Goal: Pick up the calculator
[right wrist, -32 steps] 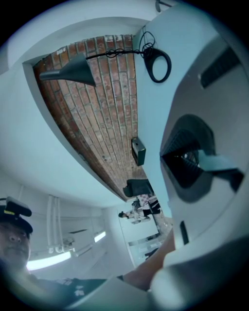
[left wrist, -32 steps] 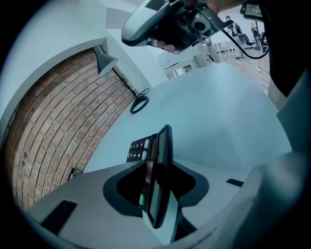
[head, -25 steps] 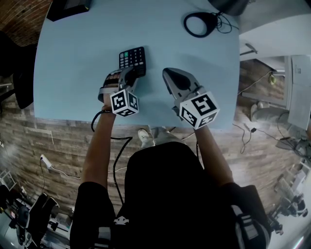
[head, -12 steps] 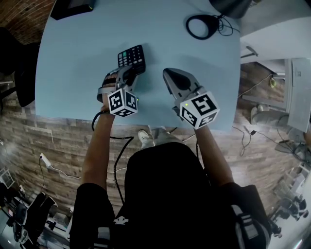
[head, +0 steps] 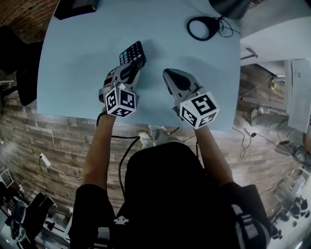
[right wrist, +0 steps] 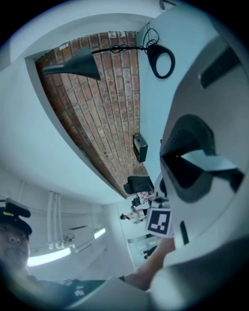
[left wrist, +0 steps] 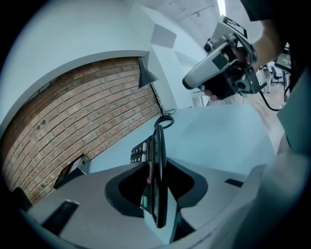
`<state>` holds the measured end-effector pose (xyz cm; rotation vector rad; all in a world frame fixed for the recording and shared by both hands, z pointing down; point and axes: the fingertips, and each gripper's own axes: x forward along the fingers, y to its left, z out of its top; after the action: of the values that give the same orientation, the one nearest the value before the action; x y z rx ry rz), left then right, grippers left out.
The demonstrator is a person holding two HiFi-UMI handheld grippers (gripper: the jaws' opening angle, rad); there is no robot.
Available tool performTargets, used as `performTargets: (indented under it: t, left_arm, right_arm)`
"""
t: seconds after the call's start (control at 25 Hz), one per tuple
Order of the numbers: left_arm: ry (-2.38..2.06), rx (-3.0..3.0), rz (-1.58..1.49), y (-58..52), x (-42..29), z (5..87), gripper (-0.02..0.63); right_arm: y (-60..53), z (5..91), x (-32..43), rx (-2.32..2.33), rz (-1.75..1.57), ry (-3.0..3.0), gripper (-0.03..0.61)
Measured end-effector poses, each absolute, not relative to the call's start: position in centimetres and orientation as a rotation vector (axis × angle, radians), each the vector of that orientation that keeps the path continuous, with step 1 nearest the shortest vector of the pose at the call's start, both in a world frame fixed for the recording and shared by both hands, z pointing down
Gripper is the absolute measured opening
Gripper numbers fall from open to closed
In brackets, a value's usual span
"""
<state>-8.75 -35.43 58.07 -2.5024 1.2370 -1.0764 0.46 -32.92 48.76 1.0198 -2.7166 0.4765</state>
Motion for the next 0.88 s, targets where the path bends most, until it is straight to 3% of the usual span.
performTargets:
  t: [0.88]
  left_arm:
    - [1.483, -2.657, -0.686, -34.9, -9.1, 50.8, 0.106]
  right_arm:
    - [-32.0, 46.9, -0.3, 1.023, 0.413, -2.737, 0.005]
